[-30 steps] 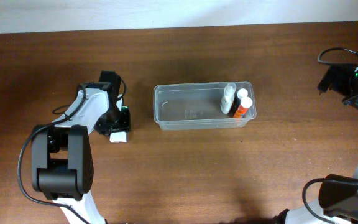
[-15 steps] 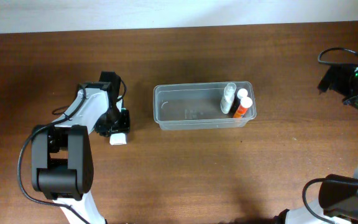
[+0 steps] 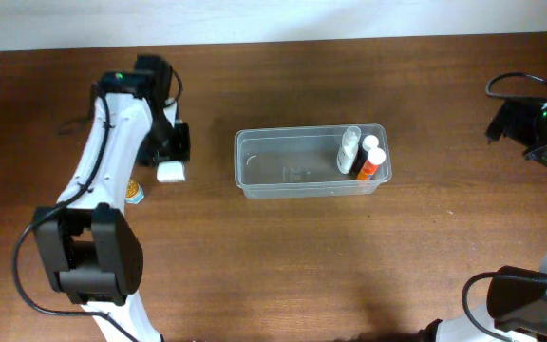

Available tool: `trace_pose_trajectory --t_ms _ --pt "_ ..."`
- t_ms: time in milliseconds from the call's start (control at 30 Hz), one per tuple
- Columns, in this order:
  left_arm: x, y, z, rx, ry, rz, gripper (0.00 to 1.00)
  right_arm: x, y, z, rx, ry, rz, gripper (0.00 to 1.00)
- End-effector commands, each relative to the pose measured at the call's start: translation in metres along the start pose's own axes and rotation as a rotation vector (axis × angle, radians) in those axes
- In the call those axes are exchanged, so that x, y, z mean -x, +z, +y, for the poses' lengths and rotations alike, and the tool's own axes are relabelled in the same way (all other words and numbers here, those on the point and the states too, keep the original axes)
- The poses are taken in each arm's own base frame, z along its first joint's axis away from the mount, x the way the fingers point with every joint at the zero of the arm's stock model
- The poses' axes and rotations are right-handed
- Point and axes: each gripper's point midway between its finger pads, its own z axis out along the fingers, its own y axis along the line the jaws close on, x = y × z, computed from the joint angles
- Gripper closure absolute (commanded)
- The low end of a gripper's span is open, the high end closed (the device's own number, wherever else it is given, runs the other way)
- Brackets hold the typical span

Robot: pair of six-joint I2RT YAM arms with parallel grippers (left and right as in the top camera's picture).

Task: Pack container
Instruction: 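Lift the Panadol box and carry it right over the container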

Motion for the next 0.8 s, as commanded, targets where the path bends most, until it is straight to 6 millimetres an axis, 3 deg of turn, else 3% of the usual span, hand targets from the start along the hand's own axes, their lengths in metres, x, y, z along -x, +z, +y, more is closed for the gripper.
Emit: trace_pose_trajectory --t_ms 0,233,533,767 --pt "0.01 -0.028 -0.014 -0.067 0.008 -0.043 0.51 -0.001 -0.008 -0.002 0.005 0.013 -0.023 0.02" --pt "0.01 -0.06 -0.051 -0.108 0.137 -0.096 0.52 -0.001 -0.008 -0.002 0.005 0.013 -0.023 0.02" --pt "0.004 -0.067 -0.131 -0.137 0.49 -0.199 0.53 -0.001 -0.008 -0.002 0.005 0.012 -0.023 0.02" --pt "-0.019 -0.069 -0.184 -0.146 0.785 -0.236 0.52 -0.001 -0.008 -0.002 0.005 0.013 -0.023 0.02"
